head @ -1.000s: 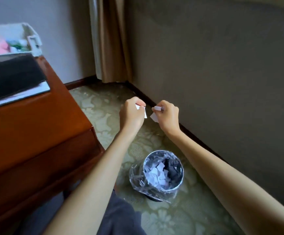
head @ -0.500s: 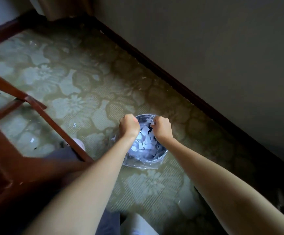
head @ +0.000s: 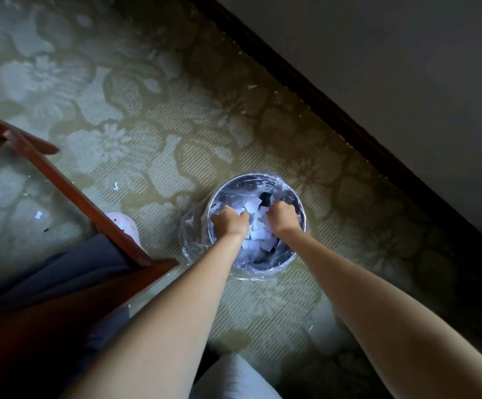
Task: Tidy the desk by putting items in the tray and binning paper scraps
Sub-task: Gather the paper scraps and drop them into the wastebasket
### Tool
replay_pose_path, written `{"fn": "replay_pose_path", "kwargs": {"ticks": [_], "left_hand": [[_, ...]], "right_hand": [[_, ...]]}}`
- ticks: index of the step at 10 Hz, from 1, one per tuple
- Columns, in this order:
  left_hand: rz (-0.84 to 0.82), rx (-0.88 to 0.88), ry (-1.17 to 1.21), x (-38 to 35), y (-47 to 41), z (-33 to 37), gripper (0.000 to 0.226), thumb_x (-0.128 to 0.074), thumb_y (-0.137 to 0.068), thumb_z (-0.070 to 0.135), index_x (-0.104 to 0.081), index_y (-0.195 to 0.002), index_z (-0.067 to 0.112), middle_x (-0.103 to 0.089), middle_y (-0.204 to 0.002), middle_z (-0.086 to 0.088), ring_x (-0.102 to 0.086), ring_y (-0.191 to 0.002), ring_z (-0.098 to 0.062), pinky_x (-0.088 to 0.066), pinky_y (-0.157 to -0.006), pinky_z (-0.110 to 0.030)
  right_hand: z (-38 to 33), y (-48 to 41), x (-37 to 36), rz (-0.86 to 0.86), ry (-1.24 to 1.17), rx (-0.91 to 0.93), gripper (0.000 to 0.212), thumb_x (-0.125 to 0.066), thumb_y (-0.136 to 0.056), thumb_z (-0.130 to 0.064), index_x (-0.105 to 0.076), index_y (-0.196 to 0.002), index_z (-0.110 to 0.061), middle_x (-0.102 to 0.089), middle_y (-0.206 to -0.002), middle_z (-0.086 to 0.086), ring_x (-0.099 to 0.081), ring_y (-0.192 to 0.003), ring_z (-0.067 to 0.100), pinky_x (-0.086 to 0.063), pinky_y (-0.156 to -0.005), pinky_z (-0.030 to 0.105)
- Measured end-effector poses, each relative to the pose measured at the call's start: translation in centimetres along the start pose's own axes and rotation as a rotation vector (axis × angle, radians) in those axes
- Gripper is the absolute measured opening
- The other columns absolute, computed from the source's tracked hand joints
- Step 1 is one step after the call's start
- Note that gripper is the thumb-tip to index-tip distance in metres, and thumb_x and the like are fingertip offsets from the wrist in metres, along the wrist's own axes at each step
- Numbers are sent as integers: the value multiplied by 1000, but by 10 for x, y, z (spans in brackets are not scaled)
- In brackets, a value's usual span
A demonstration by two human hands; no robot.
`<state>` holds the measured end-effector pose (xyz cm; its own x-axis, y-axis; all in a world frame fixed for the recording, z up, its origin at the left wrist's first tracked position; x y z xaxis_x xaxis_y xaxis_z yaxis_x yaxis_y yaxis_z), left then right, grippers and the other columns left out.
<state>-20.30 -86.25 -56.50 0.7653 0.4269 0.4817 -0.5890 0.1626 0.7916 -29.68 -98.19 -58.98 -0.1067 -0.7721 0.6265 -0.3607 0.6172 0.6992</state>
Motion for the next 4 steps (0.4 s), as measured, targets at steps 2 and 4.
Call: {"fn": "replay_pose_path", "kwargs": {"ticks": [2,4], "left_hand": [[-76,59,7,-5,0,-5,44,-36,-97,24,-40,-135,3,-33,-143,-22,-45,-125,-39,-44,-101,-43],[-80,23,-85,14,9,-15,55,-32,-94,1,-24,-148,10,-23,-154,-17,-35,-136,-35,-37,-105,-38]], "right_hand": [[-6,-3,-5,-57,4,13,39,-32,-102,-20,-42,-128,7,-42,-136,29,-43,-125,40,-36,-101,40],[-8,11,4,-69,66,21,39,-34,-99,-9,-37,-136,1,-34,-145,24,-40,-130,37,-36,-104,39]]}}
Point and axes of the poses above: each hand's wrist, its own y-axis away from the middle knuckle, its own x-axis out of the back of the hand, z = x × y, the point moved 9 cm from there along -y, towards the middle knuckle
